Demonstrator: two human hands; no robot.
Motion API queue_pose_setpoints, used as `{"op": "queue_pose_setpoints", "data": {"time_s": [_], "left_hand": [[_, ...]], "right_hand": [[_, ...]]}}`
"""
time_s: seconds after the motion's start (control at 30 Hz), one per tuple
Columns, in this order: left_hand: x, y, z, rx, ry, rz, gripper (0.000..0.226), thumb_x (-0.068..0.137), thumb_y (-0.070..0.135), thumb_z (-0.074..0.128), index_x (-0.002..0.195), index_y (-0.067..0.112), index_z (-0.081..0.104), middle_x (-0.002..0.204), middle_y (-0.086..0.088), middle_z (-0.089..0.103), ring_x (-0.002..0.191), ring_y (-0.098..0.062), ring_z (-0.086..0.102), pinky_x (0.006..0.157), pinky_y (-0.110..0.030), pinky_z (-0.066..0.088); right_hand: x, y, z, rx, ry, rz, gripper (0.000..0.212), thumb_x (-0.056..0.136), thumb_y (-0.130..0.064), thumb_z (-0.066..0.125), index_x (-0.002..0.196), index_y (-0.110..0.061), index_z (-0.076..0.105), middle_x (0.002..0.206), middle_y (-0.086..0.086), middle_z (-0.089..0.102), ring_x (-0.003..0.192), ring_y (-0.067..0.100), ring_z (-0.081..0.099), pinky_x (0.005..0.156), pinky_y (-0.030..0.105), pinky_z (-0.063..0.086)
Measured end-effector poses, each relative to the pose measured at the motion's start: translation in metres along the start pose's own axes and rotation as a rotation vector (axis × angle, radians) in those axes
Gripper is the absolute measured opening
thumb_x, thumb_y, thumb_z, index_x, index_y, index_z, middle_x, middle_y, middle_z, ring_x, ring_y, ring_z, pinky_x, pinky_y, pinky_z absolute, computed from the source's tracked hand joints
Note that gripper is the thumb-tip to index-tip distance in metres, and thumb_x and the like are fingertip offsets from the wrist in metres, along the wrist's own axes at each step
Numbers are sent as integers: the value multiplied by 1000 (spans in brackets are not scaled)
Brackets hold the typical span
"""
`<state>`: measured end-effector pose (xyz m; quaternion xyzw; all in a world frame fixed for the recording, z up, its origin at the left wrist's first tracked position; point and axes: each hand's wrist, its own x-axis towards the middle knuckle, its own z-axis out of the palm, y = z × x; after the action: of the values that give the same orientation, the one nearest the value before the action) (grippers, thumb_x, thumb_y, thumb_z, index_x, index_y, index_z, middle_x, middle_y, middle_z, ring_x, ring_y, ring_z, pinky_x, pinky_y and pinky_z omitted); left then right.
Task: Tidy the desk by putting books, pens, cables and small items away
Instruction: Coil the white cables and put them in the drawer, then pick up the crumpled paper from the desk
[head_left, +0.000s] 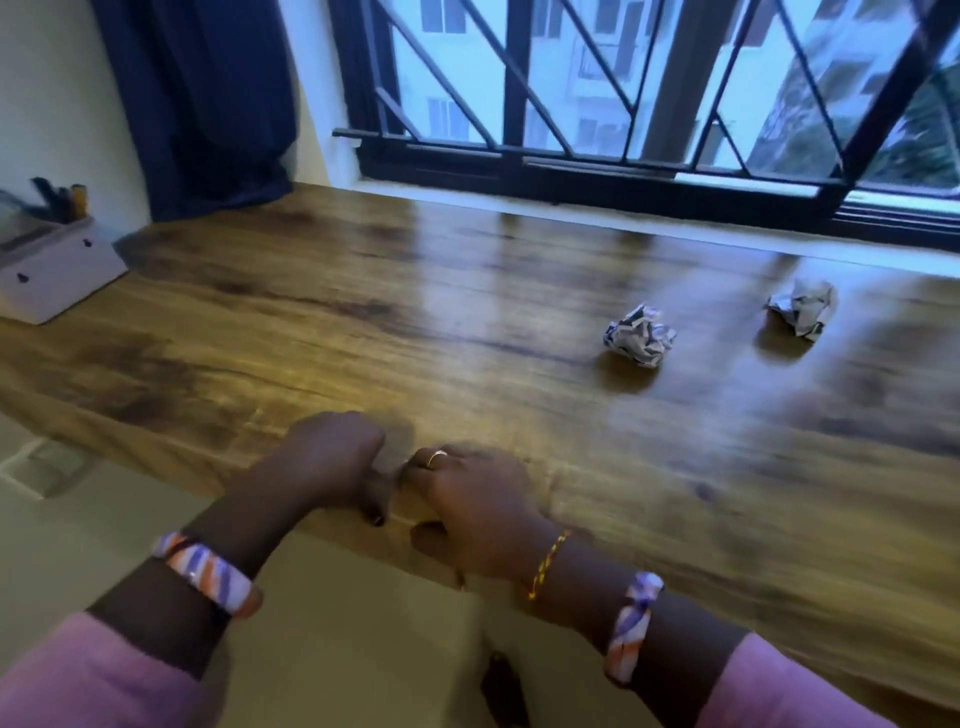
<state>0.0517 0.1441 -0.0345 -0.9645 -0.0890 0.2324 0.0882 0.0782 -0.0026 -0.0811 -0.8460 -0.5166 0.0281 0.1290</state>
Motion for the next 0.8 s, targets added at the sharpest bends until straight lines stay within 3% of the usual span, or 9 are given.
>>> {"op": "queue_pose_setpoints", "data": {"time_s": [0.07, 0.13, 0.27, 0.37, 0.43, 0.5, 0.57, 0.67, 0.8], "left_hand": [[14, 7, -28, -32, -178, 55, 52, 77, 49, 67, 114, 14, 56, 108, 0, 61, 89, -15, 55, 59, -19, 40], [38, 20, -53, -169, -182, 119, 65, 77, 48, 66, 131, 18, 45, 127, -1, 54, 108, -16, 54, 77, -23, 45], [95, 75, -81, -378, 260, 332, 89, 75, 51, 67, 145, 21, 21, 149, -6, 33, 133, -21, 37, 105, -36, 39], [134, 131, -93, -449, 468, 482, 100, 70, 59, 66, 147, 26, 11, 157, -9, 9, 141, -26, 21, 110, -39, 33], [159, 163, -94, -408, 521, 581, 97, 68, 63, 65, 146, 29, 18, 157, -11, 8, 140, -28, 23, 108, -39, 36], [179, 184, -91, -395, 537, 657, 80, 68, 61, 66, 137, 29, 40, 149, -12, 30, 132, -29, 38, 100, -38, 42], [192, 195, -84, -566, 573, 668, 52, 71, 48, 63, 115, 21, 60, 122, -10, 56, 109, -30, 57, 85, -34, 49], [199, 204, -77, -682, 651, 651, 36, 73, 39, 51, 97, 15, 65, 94, -9, 63, 82, -28, 62, 69, -28, 49], [200, 207, -73, -692, 670, 663, 33, 72, 36, 47, 91, 14, 65, 85, -8, 63, 71, -26, 61, 59, -26, 48]], "right_hand": [[-4, 21, -14, 299, -71, -31, 28, 76, -18, 66, 103, -13, 66, 102, 7, 68, 92, 24, 61, 79, 34, 49], [-10, 53, -28, 409, -62, 44, 21, 76, -18, 63, 95, -12, 68, 88, 9, 71, 80, 25, 64, 70, 32, 51], [-29, 136, -71, 303, 192, 308, 18, 76, -25, 50, 80, -19, 67, 74, -2, 67, 69, 20, 62, 64, 37, 53], [-47, 204, -101, 194, 569, 554, 22, 76, -24, 58, 96, -21, 67, 97, 0, 67, 86, 19, 61, 77, 35, 50], [-58, 254, -113, -67, 625, 754, 45, 76, -24, 59, 120, -18, 57, 123, 12, 57, 113, 30, 51, 94, 38, 40], [-68, 295, -120, -237, 478, 989, 65, 76, -33, 56, 137, -20, 40, 143, 18, 37, 133, 37, 30, 104, 46, 31], [-77, 322, -116, -214, 282, 1176, 71, 81, -34, 60, 143, -25, 27, 151, 15, 21, 138, 39, 15, 104, 52, 28], [-82, 343, -102, -122, 256, 1112, 57, 84, -23, 55, 139, -22, 38, 142, 14, 35, 128, 37, 36, 101, 46, 34], [-71, 350, -99, -135, 263, 1007, 35, 89, -17, 45, 121, -16, 59, 120, 15, 53, 108, 40, 51, 91, 36, 40]]}}
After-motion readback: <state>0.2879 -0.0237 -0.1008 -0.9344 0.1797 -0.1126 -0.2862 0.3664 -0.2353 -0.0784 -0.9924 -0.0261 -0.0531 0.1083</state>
